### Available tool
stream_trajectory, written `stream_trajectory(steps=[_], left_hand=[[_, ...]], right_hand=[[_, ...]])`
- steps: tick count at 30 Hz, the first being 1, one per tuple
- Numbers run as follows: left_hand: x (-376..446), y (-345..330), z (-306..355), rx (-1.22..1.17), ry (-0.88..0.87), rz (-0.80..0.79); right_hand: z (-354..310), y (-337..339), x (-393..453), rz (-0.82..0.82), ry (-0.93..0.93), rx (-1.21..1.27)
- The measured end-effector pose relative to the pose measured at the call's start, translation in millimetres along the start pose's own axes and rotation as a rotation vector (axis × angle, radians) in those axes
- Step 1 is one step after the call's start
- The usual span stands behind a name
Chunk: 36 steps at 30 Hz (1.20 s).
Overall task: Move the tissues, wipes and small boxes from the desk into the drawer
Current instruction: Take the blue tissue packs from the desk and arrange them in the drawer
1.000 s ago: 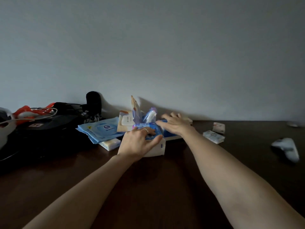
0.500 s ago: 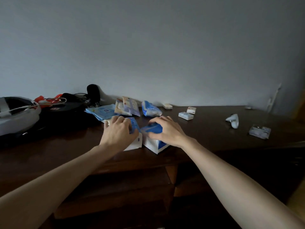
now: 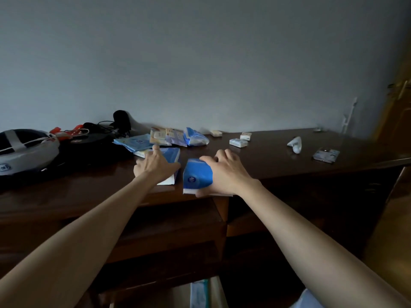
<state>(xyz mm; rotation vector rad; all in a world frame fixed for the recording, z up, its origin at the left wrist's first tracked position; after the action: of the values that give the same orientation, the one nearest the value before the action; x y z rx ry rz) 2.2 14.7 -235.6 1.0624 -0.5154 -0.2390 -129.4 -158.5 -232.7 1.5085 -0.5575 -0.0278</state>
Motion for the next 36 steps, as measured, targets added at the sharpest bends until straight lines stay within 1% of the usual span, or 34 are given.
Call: stream_trajectory(steps=[2,4,6,7,9,11,13,14,16,18,20,21,22,24,26,28,29,31,33,36], left_hand=[[-11.3,0.4,-4.6,-0.047,0.022,-0.040],[-30.8,5.6,-2.7,-0.166,0.034,-0.016],[-55.2,10.4,4.2,-0.267,0.006,0.045],[-69.8,10.8,6.6,-0.292,-0.024,0.087],[-103.8,9.7,3.9,-0.371,-0.081,0.210],[-141.2,1.1,-6.6,-0.553,-0.121,0.323],[-175.2,-24.4,-20.7,-0.734,-0.144,0.343],[-190.1,-45.9,-27.0,-0.829,-0.146,0.306],[-220.0,-97.7,-36.8,-1.030,-0.140,0.162],[-247.7,-148.4,-49.5,-1.246,-0.089,0.013],[-269.9,-192.8,-69.3,-1.458,0.034,-0.079],[-278.6,-212.5,-80.0,-1.495,0.109,-0.107],[-287.3,-231.2,-92.7,-1.482,0.200,-0.114],[-305.4,-264.4,-121.3,-1.420,0.443,-0.058],[-323.0,-287.3,-145.5,-1.358,0.697,0.000],[-336.4,-300.4,-170.5,-1.262,0.857,0.045],[-341.7,-304.0,-183.2,-1.219,0.909,0.067],[-347.5,-307.2,-201.3,-1.152,0.966,0.106],[-347.3,-309.3,-208.1,-1.115,0.963,0.093],[-343.5,-310.9,-203.6,-1.089,0.883,-0.001]], right_hand=[[1.9,-6.5,-14.0,0.063,-0.047,0.097],[2.3,-7.4,-29.9,0.235,-0.101,0.167],[3.1,-4.0,-49.9,0.433,-0.191,0.290],[4.8,-5.9,-60.7,0.488,-0.239,0.377],[9.0,-23.5,-84.4,0.508,-0.293,0.580],[13.9,-55.6,-116.2,0.468,-0.309,0.863],[12.7,-94.8,-152.5,0.368,-0.328,1.139],[9.6,-115.2,-169.7,0.298,-0.336,1.254],[1.0,-154.5,-199.7,0.125,-0.349,1.431],[-6.7,-184.6,-219.7,-0.051,-0.340,1.495],[-15.1,-208.6,-229.8,-0.220,-0.310,1.477],[-21.0,-220.8,-233.7,-0.306,-0.289,1.463],[-26.3,-233.9,-238.3,-0.385,-0.275,1.454],[-29.7,-265.0,-250.2,-0.486,-0.313,1.402],[-23.6,-300.5,-267.0,-0.575,-0.366,1.228],[-13.1,-337.7,-286.0,-0.713,-0.380,0.900],[-5.5,-354.5,-294.6,-0.761,-0.373,0.719],[3.0,-377.8,-304.3,-0.784,-0.304,0.453],[-1.2,-391.6,-304.0,-0.758,-0.208,0.318],[-16.3,-407.7,-295.7,-0.718,-0.058,0.212]])
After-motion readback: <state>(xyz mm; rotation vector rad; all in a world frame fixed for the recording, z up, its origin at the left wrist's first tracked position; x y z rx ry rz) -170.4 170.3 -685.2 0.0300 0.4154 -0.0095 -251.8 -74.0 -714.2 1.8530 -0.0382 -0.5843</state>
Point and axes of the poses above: each hand's wrist, its own x-axis towards the middle knuckle, its own y-axis out of the back of the hand, z = x × y, the point moved 8 cm from there along x, towards the middle knuckle, and after that the axes turned 13 degrees about -y, right-handed, at the moved point
